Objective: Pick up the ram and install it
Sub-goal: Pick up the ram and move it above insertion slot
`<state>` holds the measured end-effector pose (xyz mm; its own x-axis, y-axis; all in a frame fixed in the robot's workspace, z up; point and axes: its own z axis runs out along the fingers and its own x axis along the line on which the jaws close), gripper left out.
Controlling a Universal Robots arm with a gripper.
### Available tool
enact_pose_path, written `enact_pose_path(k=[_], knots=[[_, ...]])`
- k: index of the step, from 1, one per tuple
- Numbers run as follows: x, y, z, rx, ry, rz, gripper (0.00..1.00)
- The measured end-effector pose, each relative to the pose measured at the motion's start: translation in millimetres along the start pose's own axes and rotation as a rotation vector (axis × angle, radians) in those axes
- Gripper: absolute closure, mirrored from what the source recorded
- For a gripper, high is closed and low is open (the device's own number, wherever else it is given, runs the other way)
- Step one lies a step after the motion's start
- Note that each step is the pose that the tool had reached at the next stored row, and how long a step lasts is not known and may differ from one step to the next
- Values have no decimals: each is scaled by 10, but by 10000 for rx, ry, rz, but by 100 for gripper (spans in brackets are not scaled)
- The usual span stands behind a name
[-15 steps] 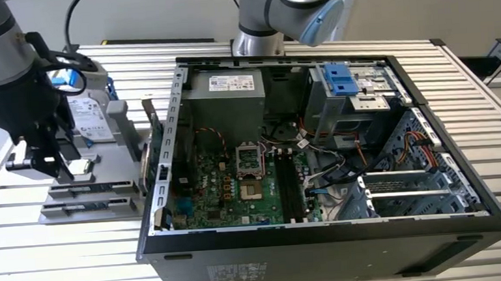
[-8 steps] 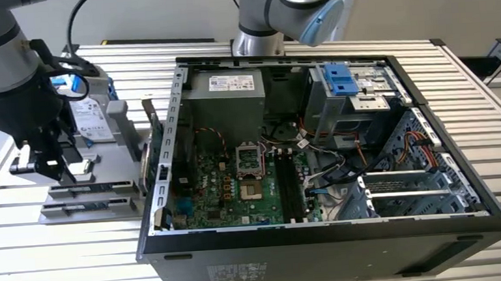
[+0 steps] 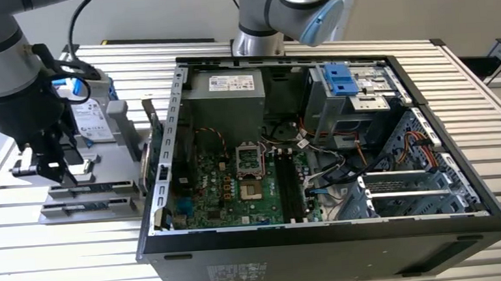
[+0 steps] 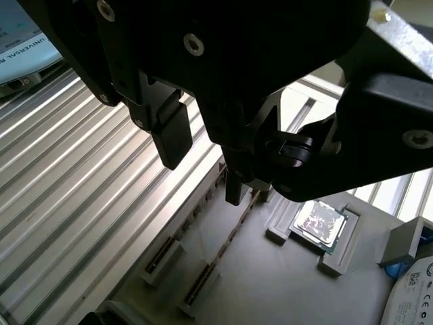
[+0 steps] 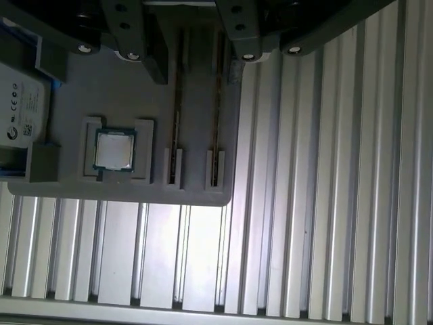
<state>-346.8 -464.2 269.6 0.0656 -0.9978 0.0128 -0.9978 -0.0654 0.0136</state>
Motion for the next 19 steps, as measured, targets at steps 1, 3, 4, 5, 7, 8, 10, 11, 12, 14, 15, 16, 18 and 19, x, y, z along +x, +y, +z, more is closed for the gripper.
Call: enact_pose_path(k=[1,3,4,5,7,8,10,11,12,14,15,16,18,19], knots=[[0,0,5,-1,1,0,0],[0,1,14,-2,2,0,0],[0,1,20,-2,1,0,0],[0,1,25,-2,1,0,0],[-1,1,47,-4,1,0,0],[-1,2,60,-10,1,0,0],[-1,2,77,-23,0,2,0],[-1,1,85,-30,0,1,0],[0,1,93,-37,-1,0,0],[0,1,107,-50,-1,1,0],[0,2,114,-56,-2,2,0],[1,1,122,-62,-2,-1,0],[2,1,136,-75,-2,-1,0],[2,1,142,-81,-3,-1,0]])
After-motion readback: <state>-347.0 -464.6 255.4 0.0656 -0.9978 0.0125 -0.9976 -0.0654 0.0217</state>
